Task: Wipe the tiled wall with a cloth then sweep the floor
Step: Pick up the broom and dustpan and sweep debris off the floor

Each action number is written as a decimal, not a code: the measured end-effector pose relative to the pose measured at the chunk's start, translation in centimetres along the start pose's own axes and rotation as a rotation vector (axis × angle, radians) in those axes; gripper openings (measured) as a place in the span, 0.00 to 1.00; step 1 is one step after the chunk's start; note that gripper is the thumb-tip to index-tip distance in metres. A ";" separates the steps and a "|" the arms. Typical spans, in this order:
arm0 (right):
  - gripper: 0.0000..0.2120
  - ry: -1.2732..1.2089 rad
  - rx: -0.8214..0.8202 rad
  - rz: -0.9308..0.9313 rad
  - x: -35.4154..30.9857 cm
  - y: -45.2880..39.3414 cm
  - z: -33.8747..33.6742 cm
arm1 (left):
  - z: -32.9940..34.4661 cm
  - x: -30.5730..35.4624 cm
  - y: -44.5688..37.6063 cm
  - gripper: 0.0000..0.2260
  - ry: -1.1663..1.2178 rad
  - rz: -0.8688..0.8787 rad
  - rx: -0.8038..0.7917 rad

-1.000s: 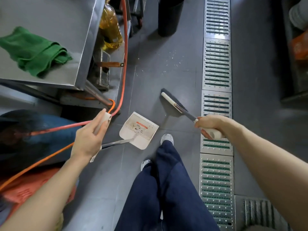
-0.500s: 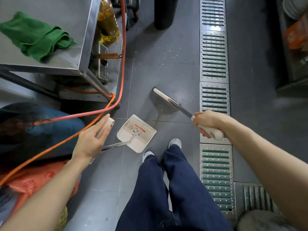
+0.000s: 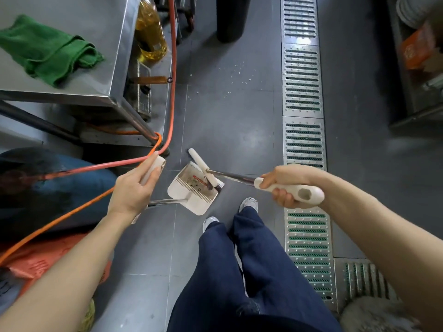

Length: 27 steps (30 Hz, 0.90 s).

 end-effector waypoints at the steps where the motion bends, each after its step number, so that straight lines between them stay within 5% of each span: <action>1: 0.25 -0.034 0.002 -0.009 -0.3 0.4 -0.2 | -0.1 0.2 -0.1 0.16 0.021 0.001 0.013; 5: 0.23 -0.060 0.043 -0.083 -2.2 0.3 -1.6 | -0.3 1.2 -1.3 0.16 0.090 -0.063 0.045; 10: 0.06 -0.034 0.149 -0.218 -7.3 -0.7 -5.1 | 0.1 4.7 -5.7 0.17 0.128 -0.048 0.113; 16: 0.01 -0.044 0.210 -0.300 -15.1 -3.7 -11.7 | 1.9 11.1 -13.2 0.17 0.130 -0.065 0.149; 27: 0.09 0.203 0.329 -0.291 -33.1 -6.5 -25.9 | 4.8 21.2 -26.2 0.18 0.085 -0.159 0.178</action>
Point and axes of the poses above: each hand's wrist, its own y-axis away from the middle knuckle, its own z-axis out of the palm, x = y × z, the point moved 3 cm from there along -y, towards the middle knuckle, and after that the axes turned 11 degrees about -y, right-handed, at the moved point
